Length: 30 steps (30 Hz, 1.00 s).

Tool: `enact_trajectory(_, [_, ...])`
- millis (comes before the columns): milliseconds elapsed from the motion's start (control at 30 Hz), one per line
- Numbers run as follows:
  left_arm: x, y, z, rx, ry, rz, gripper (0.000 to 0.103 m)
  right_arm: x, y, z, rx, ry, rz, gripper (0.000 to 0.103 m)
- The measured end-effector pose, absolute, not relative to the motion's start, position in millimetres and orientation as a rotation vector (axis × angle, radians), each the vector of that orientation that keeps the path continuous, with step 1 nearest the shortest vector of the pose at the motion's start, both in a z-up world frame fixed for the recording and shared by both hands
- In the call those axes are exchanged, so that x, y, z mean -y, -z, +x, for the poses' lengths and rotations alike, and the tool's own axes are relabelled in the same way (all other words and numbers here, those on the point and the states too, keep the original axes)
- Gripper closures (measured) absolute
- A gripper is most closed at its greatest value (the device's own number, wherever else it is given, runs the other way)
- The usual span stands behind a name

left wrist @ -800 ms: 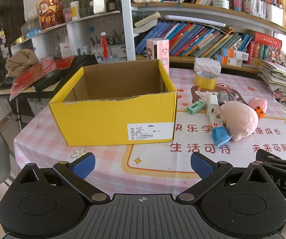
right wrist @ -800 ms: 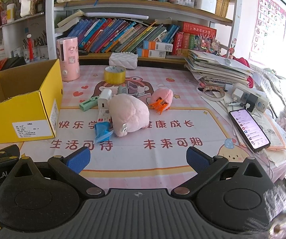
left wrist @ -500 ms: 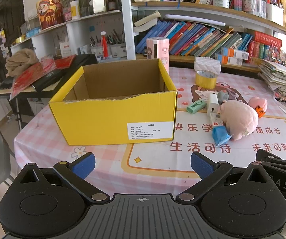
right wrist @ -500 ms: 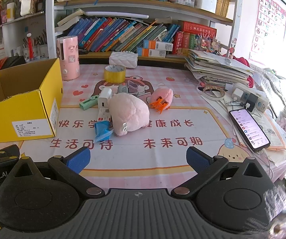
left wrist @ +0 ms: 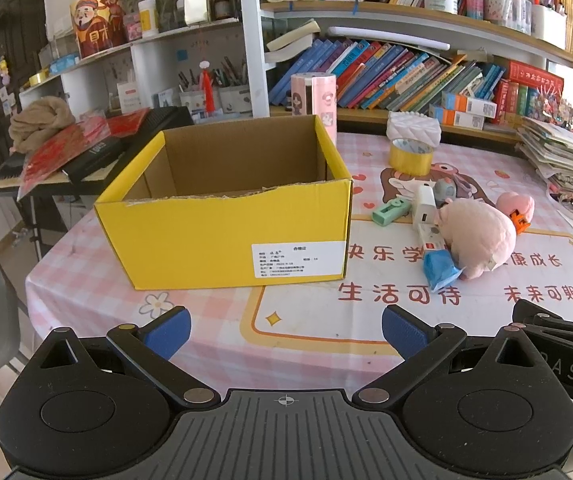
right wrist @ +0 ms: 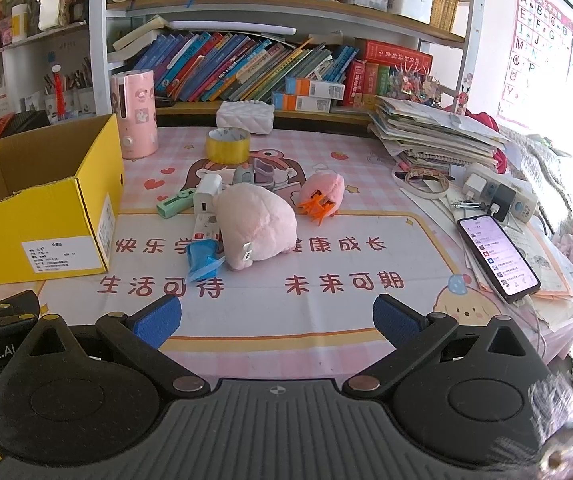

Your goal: Organize objects

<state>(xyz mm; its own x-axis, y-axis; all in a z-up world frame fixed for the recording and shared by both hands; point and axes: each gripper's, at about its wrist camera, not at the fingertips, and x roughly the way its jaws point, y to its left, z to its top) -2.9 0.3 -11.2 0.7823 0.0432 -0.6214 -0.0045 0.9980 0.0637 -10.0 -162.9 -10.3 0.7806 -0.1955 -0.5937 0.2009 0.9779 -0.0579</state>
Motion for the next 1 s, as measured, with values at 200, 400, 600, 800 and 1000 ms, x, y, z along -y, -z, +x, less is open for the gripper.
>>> enact_trajectory(200, [-0.3,10.4,-2.4,-0.673,-0.026,0.06,0.0,162.8,10.2,-9.6,-0.641,0.215,0.008,0.0])
enact_trajectory(400, [0.8,11.8,-1.8,-0.677,-0.025,0.059,0.0,163.2,10.3,-9.4,-0.642,0.215,0.007,0.0])
enact_trajectory(600, [6.4,10.8,1.2,-0.685,-0.022,0.065,0.0,167.7,15.6,-10.3,-0.651,0.219,0.011,0.0])
enact_trajectory(800, [11.6,5.5,10.2,-0.681,-0.035,0.063,0.0,174.2,13.4,-2.9,-0.652,0.208,0.018,0.0])
enact_trajectory(1000, [19.5,4.8,20.3,-0.689,-0.048,0.056,0.0,180.6,10.9,10.4,-0.66,0.192,0.01,0.0])
